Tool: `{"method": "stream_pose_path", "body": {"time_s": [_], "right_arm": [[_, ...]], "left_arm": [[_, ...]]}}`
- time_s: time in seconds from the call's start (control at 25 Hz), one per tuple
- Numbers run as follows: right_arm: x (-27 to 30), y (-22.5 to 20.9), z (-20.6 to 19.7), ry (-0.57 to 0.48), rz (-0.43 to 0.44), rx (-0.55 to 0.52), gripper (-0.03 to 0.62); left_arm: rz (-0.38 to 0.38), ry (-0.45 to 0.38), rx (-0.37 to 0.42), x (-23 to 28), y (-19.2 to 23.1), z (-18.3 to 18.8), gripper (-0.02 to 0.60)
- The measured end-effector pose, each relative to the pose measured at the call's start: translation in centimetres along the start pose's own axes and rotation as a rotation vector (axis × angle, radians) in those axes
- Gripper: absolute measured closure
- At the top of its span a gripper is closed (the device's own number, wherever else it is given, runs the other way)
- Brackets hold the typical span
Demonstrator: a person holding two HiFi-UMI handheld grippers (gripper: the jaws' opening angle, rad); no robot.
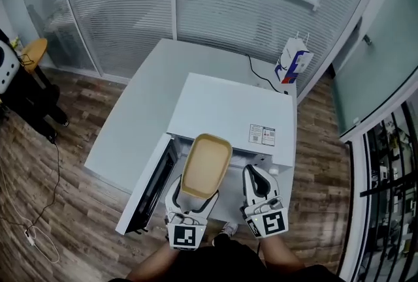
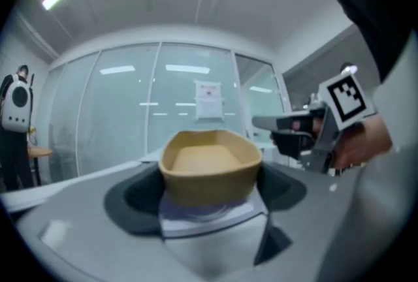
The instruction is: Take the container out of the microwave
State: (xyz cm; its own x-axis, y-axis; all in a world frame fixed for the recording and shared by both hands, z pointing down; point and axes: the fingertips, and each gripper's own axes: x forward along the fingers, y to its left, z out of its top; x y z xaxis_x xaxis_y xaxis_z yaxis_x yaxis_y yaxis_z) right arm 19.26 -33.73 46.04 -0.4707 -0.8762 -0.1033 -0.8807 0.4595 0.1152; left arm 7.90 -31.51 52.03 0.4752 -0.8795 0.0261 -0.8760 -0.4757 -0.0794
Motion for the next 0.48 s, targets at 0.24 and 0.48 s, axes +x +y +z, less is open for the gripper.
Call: {"method": "stream_pose_path", "body": {"time_s": [0.24,0.48], "right_arm": [[0.5,0.2,3.1,-0.039,0.0,-0.044,0.595],[0.1,0.1,5.0,-0.075,-0.01,-0.056,0.595]], "left_arm": [[-0.013,-0.071,0.004,1.4,-0.2,3.3,0.133],[-0.021,-0.132,0.019,3.1,0.2,6.5,0.133]]}}
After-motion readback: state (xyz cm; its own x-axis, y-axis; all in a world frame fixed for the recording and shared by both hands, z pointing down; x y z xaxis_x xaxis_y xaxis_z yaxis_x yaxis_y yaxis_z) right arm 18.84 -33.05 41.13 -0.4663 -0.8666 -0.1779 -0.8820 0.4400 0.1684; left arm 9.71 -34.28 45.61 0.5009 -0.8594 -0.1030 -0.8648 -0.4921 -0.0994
